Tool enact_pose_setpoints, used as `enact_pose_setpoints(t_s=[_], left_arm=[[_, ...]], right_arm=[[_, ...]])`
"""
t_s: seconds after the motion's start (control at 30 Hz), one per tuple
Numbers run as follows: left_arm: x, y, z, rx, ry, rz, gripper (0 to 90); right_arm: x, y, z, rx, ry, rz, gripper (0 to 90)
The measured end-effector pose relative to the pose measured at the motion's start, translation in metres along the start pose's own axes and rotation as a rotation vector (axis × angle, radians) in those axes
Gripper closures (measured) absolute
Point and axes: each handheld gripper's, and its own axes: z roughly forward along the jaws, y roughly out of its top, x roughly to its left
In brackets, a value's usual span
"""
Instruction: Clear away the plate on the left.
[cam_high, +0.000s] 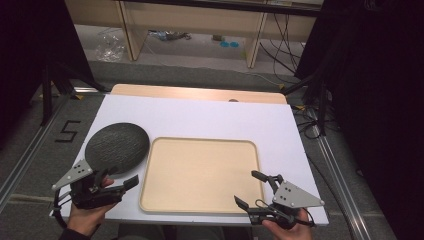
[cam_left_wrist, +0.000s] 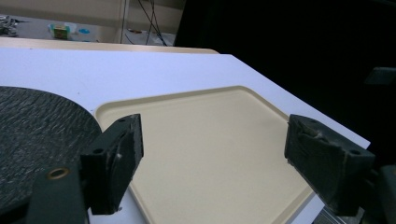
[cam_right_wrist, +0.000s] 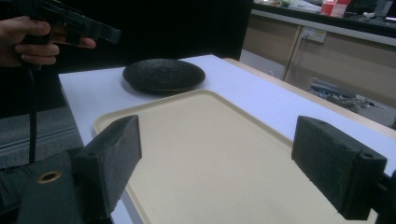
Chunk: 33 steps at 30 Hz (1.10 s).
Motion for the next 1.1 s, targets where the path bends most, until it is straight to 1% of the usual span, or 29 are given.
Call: enact_pose_setpoints(t_s=[0.13, 0.23, 0.33, 0.4, 0.47, 0.5, 0.53, 0.67, 0.7, 0.73, 0.8, 0.87, 0.9, 0.97, 1.0, 1.03, 1.07, 1.1], left_arm=[[0.004, 0.0, -0.001, 0.002, 0.014, -0.013, 19.4], [0.009, 0.0, -0.002, -0.005, 0.027, -0.036, 19.4], [0.013, 0.001, -0.003, -0.007, 0.046, -0.047, 19.6], [0.015, 0.001, -0.004, -0.008, 0.054, -0.054, 19.7], [0.018, 0.001, -0.005, -0.009, 0.061, -0.072, 19.7], [0.02, 0.001, -0.006, -0.01, 0.07, -0.085, 19.8], [0.02, 0.001, -0.006, -0.01, 0.07, -0.085, 19.9], [0.026, 0.001, -0.008, -0.019, 0.083, -0.111, 20.2], [0.029, 0.001, -0.009, -0.02, 0.094, -0.13, 20.2], [0.029, 0.001, -0.009, -0.02, 0.094, -0.13, 20.3], [0.034, 0.001, -0.01, -0.028, 0.099, -0.16, 20.3], [0.039, 0.0, -0.012, -0.04, 0.105, -0.201, 20.6], [0.041, -0.001, -0.012, -0.047, 0.103, -0.214, 20.8], [0.046, -0.002, -0.014, -0.049, 0.115, -0.252, 21.0], [0.052, -0.002, -0.016, -0.056, 0.127, -0.284, 21.0], [0.052, -0.002, -0.016, -0.056, 0.127, -0.284, 21.0], [0.054, -0.003, -0.017, -0.065, 0.135, -0.299, 21.0], [0.057, -0.003, -0.019, -0.063, 0.145, -0.303, 21.1]], right_arm=[[0.0, 0.001, 0.0, -0.01, -0.003, 0.001, 17.1], [0.0, 0.0, 0.0, -0.003, 0.0, -0.002, 17.1], [0.0, 0.001, 0.0, -0.001, 0.008, -0.001, 17.3], [0.0, 0.0, 0.0, -0.002, 0.001, -0.002, 17.2], [0.0, 0.001, 0.0, -0.003, 0.006, -0.002, 17.3], [0.0, 0.001, 0.0, 0.006, 0.011, -0.005, 17.3], [0.0, 0.0, 0.0, 0.001, 0.003, -0.003, 17.3], [0.0, 0.001, 0.0, -0.005, 0.005, -0.002, 17.3], [0.0, 0.0, 0.0, -0.001, 0.01, -0.003, 17.3], [0.0, 0.0, 0.0, -0.001, 0.01, -0.003, 17.3], [0.0, 0.001, 0.0, -0.002, 0.005, -0.002, 17.4], [0.0, 0.001, 0.001, 0.0, 0.016, -0.005, 17.4], [0.0, 0.0, 0.0, 0.015, 0.014, -0.008, 17.3], [0.0, 0.001, 0.0, 0.003, 0.007, -0.004, 17.4], [0.0, 0.001, 0.0, -0.005, 0.007, -0.002, 17.4], [0.0, 0.001, 0.0, -0.005, 0.007, -0.002, 17.4], [0.0, 0.001, 0.001, -0.002, 0.014, -0.005, 17.4], [0.0, 0.0, 0.0, 0.01, 0.011, -0.005, 17.4]])
